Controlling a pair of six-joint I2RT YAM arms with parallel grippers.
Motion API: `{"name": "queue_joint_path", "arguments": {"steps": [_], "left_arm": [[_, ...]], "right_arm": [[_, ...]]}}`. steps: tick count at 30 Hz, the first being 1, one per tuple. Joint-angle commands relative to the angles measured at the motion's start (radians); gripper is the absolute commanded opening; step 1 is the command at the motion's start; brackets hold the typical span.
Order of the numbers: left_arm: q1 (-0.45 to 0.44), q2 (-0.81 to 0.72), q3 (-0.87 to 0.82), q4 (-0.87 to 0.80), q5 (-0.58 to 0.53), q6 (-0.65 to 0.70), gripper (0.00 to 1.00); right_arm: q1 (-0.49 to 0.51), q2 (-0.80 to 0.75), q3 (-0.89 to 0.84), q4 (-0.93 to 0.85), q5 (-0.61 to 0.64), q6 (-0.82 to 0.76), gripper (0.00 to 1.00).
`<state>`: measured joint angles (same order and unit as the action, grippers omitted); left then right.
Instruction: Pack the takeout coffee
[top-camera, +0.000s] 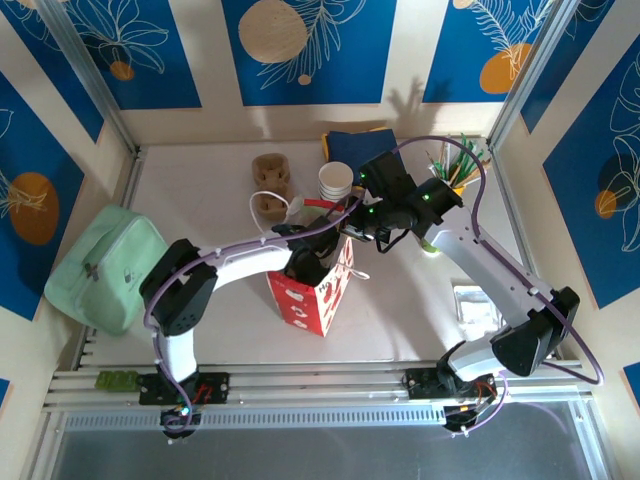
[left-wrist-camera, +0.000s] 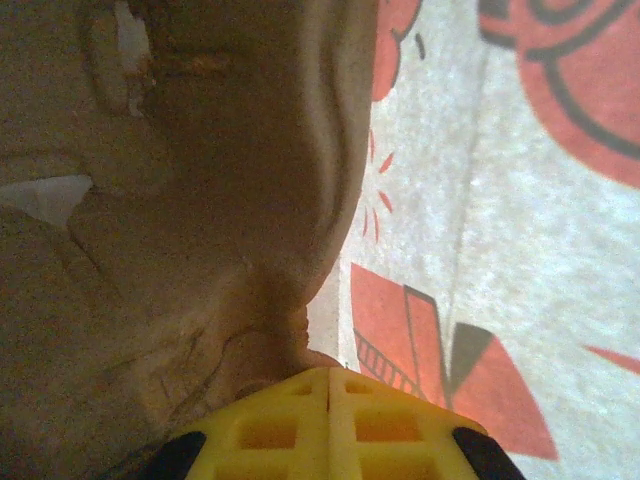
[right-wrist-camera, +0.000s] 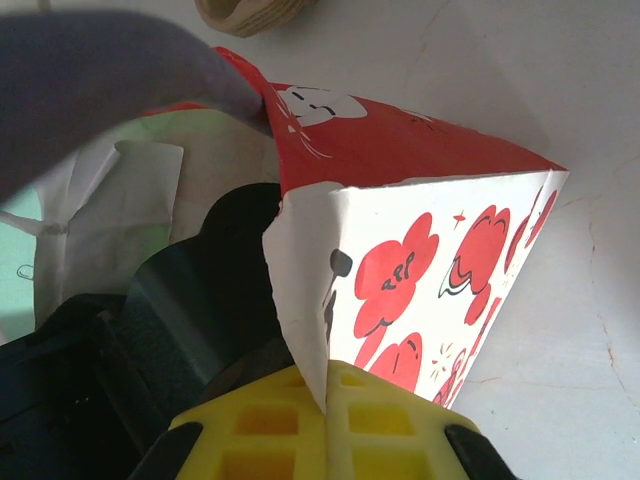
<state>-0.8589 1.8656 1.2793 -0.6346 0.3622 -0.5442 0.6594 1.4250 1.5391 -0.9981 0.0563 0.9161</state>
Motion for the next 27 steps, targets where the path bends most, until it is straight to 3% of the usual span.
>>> {"name": "queue_joint_path", "arguments": {"steps": [1,14,27], "left_arm": [[-0.006,0.064,-0.043,-0.076,-0.017,-0.031,0.06],[-0.005,0.046,-0.041,-0.075,-0.030,-0.037,0.06],[-0.005,-0.191,-0.041,-0.095,-0.092,-0.092,0.07]], "right_arm": [[0.022,-0.020,0.073,0.072,-0.051,-0.024,0.00],[0.032,-0.032,0.063,0.067,-0.042,-0.022,0.00],[0.032,-0.067,-0.051,0.049,0.008,-0.005,0.00]]}}
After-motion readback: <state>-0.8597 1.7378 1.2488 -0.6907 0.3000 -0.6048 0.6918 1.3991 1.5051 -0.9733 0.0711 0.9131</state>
